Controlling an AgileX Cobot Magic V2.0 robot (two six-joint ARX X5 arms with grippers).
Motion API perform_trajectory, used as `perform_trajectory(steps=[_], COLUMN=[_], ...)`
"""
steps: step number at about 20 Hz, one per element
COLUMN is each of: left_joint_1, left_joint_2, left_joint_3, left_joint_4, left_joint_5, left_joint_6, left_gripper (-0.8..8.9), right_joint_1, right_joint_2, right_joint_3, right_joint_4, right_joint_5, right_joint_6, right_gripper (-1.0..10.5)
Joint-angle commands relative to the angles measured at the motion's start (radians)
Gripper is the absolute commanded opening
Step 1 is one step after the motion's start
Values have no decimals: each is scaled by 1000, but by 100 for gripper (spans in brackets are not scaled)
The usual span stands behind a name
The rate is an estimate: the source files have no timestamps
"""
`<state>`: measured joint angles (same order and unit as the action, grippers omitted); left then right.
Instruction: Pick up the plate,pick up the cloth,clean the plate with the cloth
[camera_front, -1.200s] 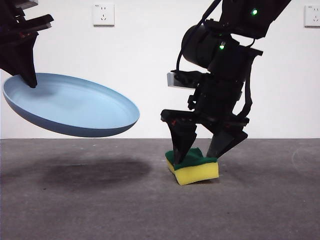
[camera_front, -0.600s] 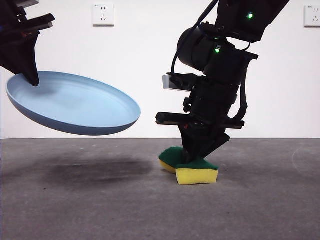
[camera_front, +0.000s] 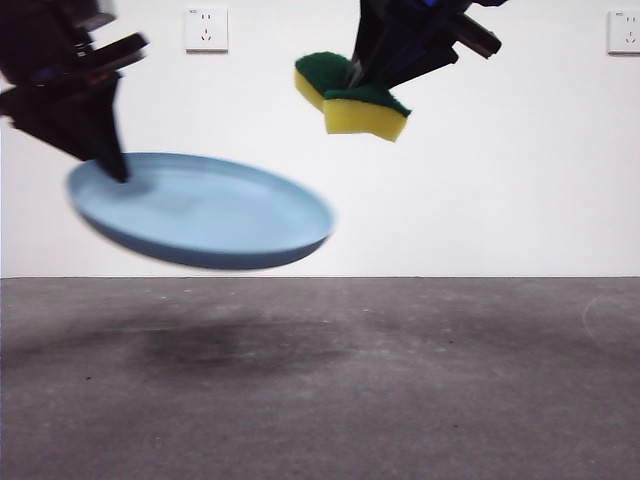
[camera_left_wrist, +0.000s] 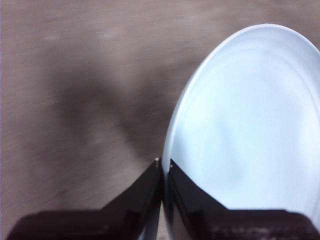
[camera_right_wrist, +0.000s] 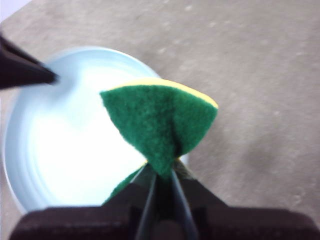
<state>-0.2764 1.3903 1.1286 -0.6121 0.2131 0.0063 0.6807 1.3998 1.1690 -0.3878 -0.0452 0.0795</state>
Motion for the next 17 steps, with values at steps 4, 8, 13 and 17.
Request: perform_trajectory(steps=[4,8,13,17], left_joint_1=[-105,-143,-155,-153], left_joint_2=[2,2,2,2], left_joint_3=[-8,-8,-8,-8], left_joint_4=[29,40,47,67], left_joint_5=[18,27,28,24], left_joint_6=[-40,-63,-71,-84], left_gripper=[-8,-8,-8,-8], right_joint_1=[16,32,119,222], right_joint_2=[84,155,206,210], right_joint_3=[-3,-3,-3,-3], right_joint_4=[24,60,159,131], right_joint_5=[-1,-2,-8,-7], right_joint_6=[11,27,44,43], right_gripper=[-16,-16,-16,-16])
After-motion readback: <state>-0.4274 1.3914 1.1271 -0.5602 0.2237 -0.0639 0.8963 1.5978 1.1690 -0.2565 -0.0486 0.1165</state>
